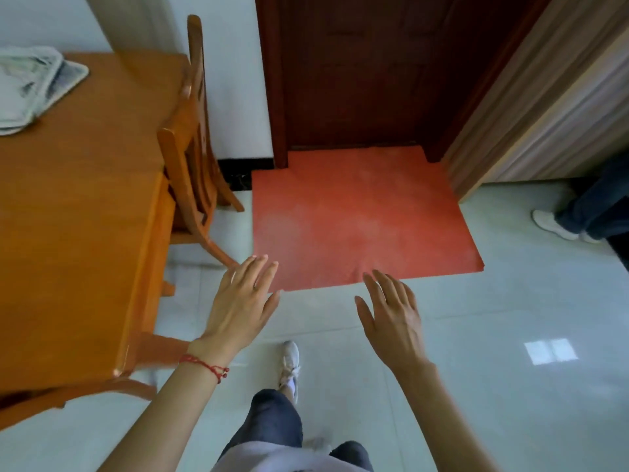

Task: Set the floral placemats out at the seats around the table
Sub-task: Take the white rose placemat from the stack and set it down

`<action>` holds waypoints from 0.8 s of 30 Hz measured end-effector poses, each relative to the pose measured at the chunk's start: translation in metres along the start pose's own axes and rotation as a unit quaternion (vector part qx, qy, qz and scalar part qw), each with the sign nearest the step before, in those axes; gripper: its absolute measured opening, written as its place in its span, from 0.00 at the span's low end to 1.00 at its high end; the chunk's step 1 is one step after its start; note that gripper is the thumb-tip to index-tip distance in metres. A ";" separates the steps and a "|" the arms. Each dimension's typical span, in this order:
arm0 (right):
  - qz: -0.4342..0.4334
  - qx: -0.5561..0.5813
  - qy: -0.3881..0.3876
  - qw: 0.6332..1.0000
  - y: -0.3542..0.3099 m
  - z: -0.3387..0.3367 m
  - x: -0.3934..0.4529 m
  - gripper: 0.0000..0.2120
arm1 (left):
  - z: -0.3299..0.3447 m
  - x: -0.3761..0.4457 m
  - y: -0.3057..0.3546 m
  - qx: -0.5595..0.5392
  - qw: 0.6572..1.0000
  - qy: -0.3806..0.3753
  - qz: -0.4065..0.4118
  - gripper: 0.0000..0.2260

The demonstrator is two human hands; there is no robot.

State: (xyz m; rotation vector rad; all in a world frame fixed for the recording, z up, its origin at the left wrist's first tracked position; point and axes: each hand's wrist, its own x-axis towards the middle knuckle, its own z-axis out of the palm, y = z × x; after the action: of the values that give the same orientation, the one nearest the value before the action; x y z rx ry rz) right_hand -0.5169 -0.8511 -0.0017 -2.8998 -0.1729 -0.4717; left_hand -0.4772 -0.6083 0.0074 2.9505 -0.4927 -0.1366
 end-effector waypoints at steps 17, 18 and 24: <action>-0.048 0.029 0.001 0.998 0.021 0.068 0.244 0.17 | -0.049 0.214 -0.077 0.014 0.999 0.010 -0.043 0.31; -0.051 0.032 0.000 0.998 0.025 0.073 0.259 0.16 | -0.048 0.227 -0.079 0.012 0.999 0.014 -0.050 0.31; -0.085 0.052 -0.018 0.995 0.058 0.097 0.345 0.18 | -0.052 0.299 -0.081 0.023 0.994 0.037 -0.102 0.24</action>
State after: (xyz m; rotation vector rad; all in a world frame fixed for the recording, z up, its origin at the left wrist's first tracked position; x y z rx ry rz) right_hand -0.1542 -0.8582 0.0102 -2.8058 -0.4395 -0.4232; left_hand -0.1642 -0.6245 0.0260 3.0318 -0.1850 -0.0376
